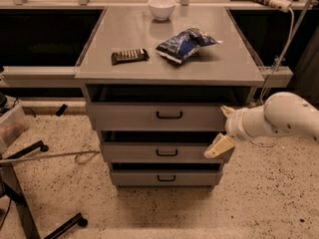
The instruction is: Open top drawer
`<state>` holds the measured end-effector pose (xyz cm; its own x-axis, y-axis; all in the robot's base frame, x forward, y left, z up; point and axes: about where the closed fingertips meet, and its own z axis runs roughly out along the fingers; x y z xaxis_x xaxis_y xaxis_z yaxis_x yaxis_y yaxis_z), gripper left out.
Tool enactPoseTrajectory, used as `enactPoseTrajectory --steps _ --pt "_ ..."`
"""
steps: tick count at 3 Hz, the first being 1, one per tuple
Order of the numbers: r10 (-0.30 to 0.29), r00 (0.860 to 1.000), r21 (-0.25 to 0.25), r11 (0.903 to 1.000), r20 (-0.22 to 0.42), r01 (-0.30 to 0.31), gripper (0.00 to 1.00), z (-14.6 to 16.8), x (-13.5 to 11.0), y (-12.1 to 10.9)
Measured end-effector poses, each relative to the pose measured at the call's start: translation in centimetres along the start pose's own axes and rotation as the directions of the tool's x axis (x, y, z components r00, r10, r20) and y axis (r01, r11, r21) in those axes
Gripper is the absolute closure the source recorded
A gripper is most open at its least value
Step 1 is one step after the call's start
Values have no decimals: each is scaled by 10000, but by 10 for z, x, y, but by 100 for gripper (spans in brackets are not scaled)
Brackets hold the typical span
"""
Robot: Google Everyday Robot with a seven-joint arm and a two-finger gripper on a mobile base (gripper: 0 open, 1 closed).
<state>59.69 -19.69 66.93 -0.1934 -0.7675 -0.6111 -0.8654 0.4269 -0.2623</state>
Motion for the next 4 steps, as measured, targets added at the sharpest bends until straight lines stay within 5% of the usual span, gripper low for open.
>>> enactPoseTrajectory --steps 2,4 --pt "-1129 9917 364 9932 608 1108 0 19 -29 -19" --pt "-1612 9827 -12 9868 916 1620 0 61 -43 -29"
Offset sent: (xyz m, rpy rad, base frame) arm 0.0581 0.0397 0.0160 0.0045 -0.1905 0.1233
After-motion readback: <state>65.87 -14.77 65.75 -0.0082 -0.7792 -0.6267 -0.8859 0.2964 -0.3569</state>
